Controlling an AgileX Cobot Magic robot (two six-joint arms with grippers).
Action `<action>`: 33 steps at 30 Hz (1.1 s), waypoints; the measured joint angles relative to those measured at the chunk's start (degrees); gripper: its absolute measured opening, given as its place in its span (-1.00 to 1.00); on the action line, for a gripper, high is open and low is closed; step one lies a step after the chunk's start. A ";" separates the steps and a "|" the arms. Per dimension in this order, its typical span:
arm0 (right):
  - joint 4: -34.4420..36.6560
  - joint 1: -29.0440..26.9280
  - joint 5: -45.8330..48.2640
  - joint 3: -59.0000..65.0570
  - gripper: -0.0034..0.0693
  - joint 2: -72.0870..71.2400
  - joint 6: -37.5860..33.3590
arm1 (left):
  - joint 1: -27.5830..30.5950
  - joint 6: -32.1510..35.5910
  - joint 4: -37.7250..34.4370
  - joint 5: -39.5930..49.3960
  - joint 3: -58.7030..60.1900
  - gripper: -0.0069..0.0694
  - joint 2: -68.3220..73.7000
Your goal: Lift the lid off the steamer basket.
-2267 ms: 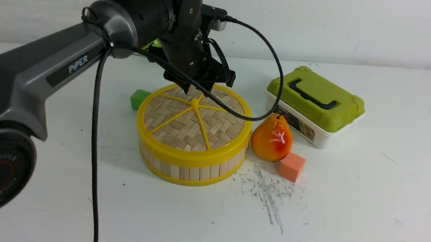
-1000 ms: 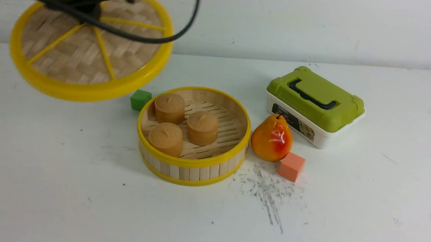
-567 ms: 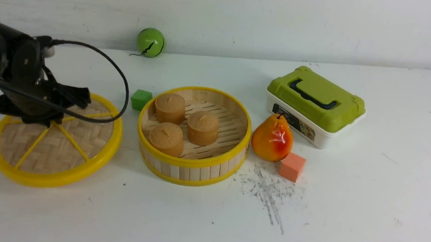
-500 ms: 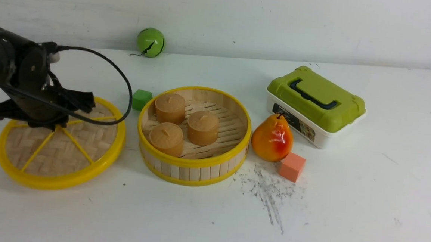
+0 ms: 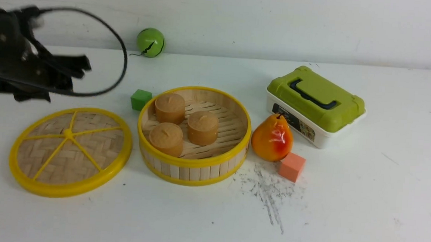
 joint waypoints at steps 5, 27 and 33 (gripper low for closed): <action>0.00 0.00 0.00 0.00 -0.25 0.00 0.00 | 0.00 13.50 -6.63 4.63 -0.05 -0.64 -19.31; 0.00 0.00 0.00 0.00 -0.25 0.00 0.00 | -0.72 28.34 -21.90 11.27 32.80 -0.85 -65.63; 0.00 0.00 0.00 0.00 -0.25 0.00 0.00 | -1.93 28.34 -23.32 11.51 33.17 -0.85 -66.40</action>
